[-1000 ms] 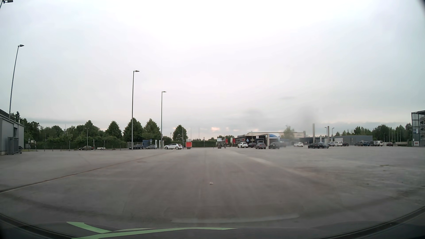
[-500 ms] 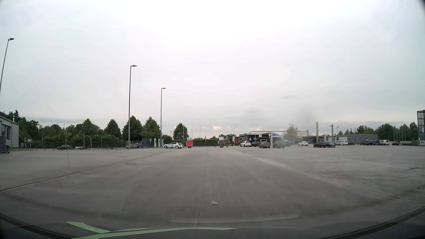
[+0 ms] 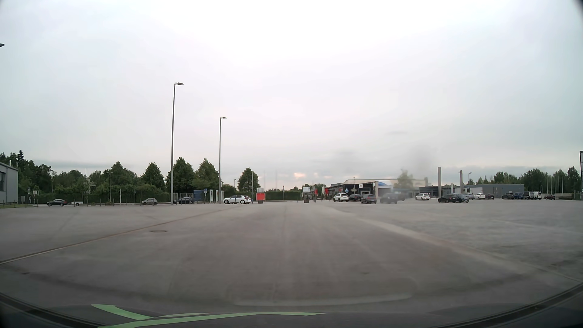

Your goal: Follow the waypoints while adhering to traffic rules and regulations

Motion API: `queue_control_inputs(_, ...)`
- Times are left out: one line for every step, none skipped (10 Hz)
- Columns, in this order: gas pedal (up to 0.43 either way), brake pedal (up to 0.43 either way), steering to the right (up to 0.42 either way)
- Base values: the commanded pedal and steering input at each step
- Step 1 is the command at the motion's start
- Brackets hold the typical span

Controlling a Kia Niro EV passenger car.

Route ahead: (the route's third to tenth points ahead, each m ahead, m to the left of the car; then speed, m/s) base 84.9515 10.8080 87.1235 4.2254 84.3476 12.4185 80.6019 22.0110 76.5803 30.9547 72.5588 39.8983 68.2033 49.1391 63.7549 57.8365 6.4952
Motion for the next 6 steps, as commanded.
queue_control_inputs(0.047,0.0,-0.006)
queue_control_inputs(0.047,0.0,-0.006)
queue_control_inputs(0.047,0.0,-0.006)
queue_control_inputs(0.047,0.0,-0.006)
queue_control_inputs(0.059,0.0,-0.005)
queue_control_inputs(0.059,0.0,-0.005)
